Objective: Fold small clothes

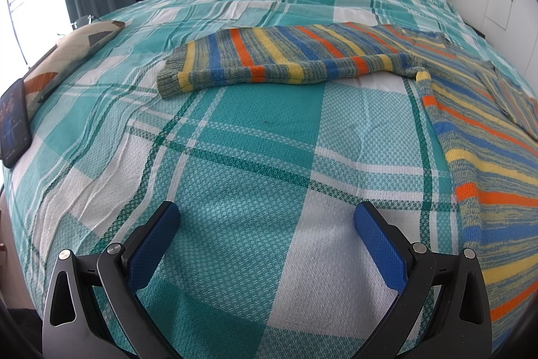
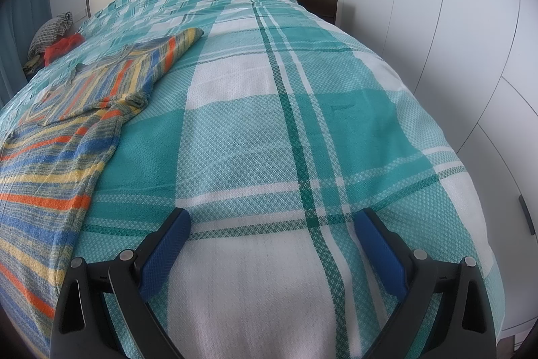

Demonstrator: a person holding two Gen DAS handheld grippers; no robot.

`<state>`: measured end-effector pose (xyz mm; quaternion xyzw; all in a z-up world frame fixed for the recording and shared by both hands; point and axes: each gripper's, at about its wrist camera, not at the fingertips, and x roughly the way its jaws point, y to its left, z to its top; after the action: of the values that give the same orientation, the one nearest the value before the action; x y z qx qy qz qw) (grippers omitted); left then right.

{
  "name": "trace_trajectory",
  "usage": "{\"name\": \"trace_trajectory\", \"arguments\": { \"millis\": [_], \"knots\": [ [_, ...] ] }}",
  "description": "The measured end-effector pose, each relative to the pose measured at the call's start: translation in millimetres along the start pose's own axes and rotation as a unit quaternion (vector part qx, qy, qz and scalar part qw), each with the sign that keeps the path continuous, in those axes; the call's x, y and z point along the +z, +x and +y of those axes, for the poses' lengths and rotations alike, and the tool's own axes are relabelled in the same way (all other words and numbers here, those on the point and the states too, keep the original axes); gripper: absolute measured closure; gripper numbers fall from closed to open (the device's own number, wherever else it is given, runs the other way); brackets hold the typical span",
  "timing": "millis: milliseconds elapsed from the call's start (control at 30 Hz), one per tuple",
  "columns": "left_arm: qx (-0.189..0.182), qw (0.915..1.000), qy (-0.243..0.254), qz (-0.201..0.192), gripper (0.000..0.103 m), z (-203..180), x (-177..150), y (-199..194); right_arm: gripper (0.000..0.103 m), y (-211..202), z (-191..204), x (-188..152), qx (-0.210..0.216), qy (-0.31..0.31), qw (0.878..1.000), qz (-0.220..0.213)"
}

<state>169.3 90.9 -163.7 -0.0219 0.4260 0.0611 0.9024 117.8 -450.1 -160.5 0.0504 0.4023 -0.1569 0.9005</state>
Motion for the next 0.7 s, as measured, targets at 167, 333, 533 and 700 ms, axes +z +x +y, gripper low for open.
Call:
{"name": "trace_trajectory", "arguments": {
  "millis": [167, 333, 533, 700],
  "knots": [
    [0.000, 1.0000, 0.000, 0.000, 0.000, 0.0, 0.0, 0.0, 0.005, 0.0, -0.4, 0.0, 0.000, 0.000, 1.000, 0.000],
    [0.000, 1.0000, 0.000, 0.000, 0.000, -0.1, 0.0, 0.1, 0.005, 0.0, 0.0, 0.0, 0.000, 0.000, 1.000, 0.000],
    [0.000, 1.0000, 0.000, 0.000, 0.000, -0.1, -0.2, 0.2, 0.005, 0.1, -0.4, 0.0, 0.000, 0.000, 1.000, 0.000],
    [-0.007, 0.9995, -0.007, 0.029, 0.000, 3.7, 5.7, -2.4, 0.005, -0.1, 0.2, 0.1, -0.001, 0.000, 1.000, 0.000]
  ]
}}
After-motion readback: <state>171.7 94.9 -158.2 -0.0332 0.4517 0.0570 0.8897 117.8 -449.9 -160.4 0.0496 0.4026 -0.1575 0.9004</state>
